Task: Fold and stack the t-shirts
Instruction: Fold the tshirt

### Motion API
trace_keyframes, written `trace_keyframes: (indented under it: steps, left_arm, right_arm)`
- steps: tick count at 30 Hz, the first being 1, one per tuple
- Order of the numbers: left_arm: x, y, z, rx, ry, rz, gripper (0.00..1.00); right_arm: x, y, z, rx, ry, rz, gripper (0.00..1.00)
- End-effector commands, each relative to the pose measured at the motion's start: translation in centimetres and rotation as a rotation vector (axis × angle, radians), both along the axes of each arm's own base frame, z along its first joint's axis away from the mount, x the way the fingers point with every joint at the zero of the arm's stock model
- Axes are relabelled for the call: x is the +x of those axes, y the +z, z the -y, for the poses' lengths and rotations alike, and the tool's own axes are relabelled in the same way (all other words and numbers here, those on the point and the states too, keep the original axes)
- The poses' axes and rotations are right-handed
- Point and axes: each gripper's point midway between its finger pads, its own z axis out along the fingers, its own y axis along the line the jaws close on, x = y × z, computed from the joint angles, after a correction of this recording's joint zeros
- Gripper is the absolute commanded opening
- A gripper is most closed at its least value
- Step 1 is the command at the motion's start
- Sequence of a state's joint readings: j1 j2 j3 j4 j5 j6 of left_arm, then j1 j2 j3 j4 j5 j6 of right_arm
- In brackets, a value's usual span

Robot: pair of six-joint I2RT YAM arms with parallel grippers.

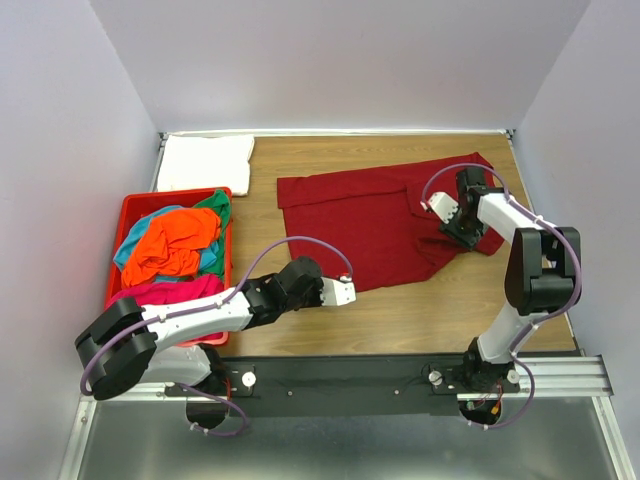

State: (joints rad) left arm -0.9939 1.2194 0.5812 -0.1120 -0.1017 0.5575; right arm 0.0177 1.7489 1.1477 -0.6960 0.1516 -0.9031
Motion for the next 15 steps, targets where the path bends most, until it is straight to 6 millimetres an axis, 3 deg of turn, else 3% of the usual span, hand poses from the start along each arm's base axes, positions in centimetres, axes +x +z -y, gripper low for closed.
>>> trace_keyframes:
  steps: [1,8,15]
  left_arm:
    - [0.0,0.1,0.4,-0.021,-0.019,-0.003,0.00]
    - [-0.1,0.0,0.4,-0.019,-0.021,-0.004,0.00]
    - [-0.1,0.2,0.5,-0.026,-0.023,-0.002,0.00]
  right_arm:
    - [-0.3,-0.4,0.1,0.002,0.024,-0.011,0.52]
    - [0.9,-0.8,0.1,-0.001,0.023,-0.015,0.50]
    - [0.7,-1.5,0.2,-0.007,0.023,-0.036,0.43]
